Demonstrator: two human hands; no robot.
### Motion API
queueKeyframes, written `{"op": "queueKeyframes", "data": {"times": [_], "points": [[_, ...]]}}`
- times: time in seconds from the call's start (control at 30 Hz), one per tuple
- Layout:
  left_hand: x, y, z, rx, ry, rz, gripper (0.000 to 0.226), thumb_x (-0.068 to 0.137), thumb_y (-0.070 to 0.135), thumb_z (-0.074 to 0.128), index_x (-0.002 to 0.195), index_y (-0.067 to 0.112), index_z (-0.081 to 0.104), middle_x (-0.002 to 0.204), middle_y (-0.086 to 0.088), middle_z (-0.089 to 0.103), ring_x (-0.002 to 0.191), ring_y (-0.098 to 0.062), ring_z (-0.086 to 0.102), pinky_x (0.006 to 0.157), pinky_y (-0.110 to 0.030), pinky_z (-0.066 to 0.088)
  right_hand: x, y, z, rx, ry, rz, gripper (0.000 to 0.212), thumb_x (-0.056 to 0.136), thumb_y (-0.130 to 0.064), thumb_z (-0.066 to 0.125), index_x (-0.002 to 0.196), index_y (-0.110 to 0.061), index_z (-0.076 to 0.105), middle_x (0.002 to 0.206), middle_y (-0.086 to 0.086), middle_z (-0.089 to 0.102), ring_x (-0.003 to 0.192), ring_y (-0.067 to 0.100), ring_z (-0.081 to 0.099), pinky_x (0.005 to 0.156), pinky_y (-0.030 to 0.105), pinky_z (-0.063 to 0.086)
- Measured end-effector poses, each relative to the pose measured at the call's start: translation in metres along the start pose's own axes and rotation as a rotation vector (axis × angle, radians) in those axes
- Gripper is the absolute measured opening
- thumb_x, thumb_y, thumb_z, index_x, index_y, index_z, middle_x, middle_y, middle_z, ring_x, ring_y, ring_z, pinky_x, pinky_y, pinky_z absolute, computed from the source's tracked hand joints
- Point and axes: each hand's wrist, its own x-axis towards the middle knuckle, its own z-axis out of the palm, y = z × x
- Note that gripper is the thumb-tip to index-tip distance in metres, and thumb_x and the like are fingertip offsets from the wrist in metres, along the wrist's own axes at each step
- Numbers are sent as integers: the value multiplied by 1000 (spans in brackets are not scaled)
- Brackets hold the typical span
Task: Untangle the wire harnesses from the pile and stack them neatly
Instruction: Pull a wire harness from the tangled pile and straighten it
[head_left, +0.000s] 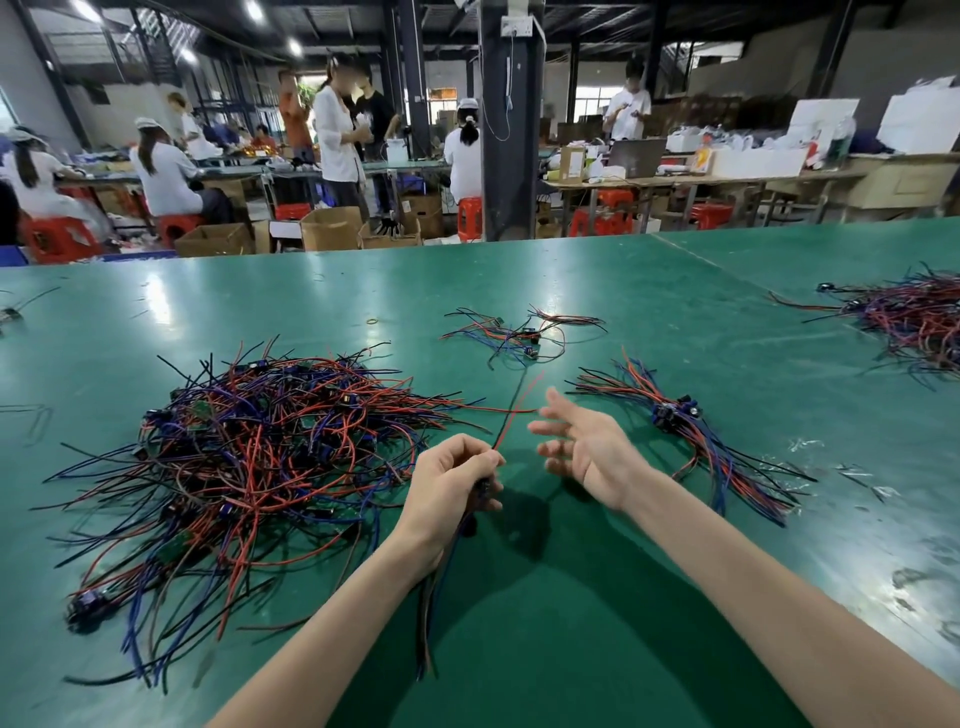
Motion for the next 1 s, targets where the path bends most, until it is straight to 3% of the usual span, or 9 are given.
{"op": "queueKeyframes", "data": {"times": [0.17,0.27,0.47,0.6,0.7,0.83,0.9,1.0], "points": [[6,4,-10,37,131,114,16,88,6,62,73,13,63,67,1,59,64,-9,52,65,-17,44,-23,15,24,-240,-319,45,21,87,-26,64,87,-5,63,76,5,69,46,9,54,39,19,40],[9,6,-13,-73,157,78,16,87,7,62,74,14,64,65,5,61,65,-7,56,64,-18,46,-32,24,37,-265,-407,-1,12,88,-14,63,81,-4,63,76,6,67,43,9,54,38,18,40],[8,9,-12,-138,150,-18,14,88,12,62,75,15,65,65,2,62,50,-4,52,43,-13,39,-37,33,45,-213,-361,-68,8,86,-5,64,79,-5,61,71,9,56,38,7,50,34,17,36],[9,9,-14,-224,33,-60,8,85,21,63,85,13,65,74,0,67,59,-10,58,52,-20,45,-35,31,45,-181,-311,-83,11,89,-4,60,78,-5,60,71,11,64,38,8,48,32,17,34],[10,6,-14,-205,-48,-53,13,87,4,60,98,10,64,82,-5,70,64,-12,63,55,-20,50,-34,28,43,-205,-300,-104,16,91,-4,54,76,-6,59,68,6,69,36,8,50,31,16,33],[9,4,-15,-79,-32,41,23,87,-5,58,102,11,65,83,-7,71,74,-12,66,75,-22,55,-30,29,39,-253,-305,-98,20,93,-6,54,73,-9,57,64,12,57,33,7,46,30,16,30],[9,4,-16,-57,-6,64,22,88,-3,59,98,14,67,82,-7,70,73,-12,65,75,-21,54,-27,29,37,-313,-311,-112,18,91,-8,58,73,-10,59,62,11,50,33,7,43,31,16,29],[10,4,-17,-63,13,51,20,89,-1,58,97,14,68,80,-5,71,74,-14,64,78,-25,53,-25,29,34,-322,-346,-132,9,87,-7,62,78,-7,65,72,17,57,32,7,41,30,16,27]]}}
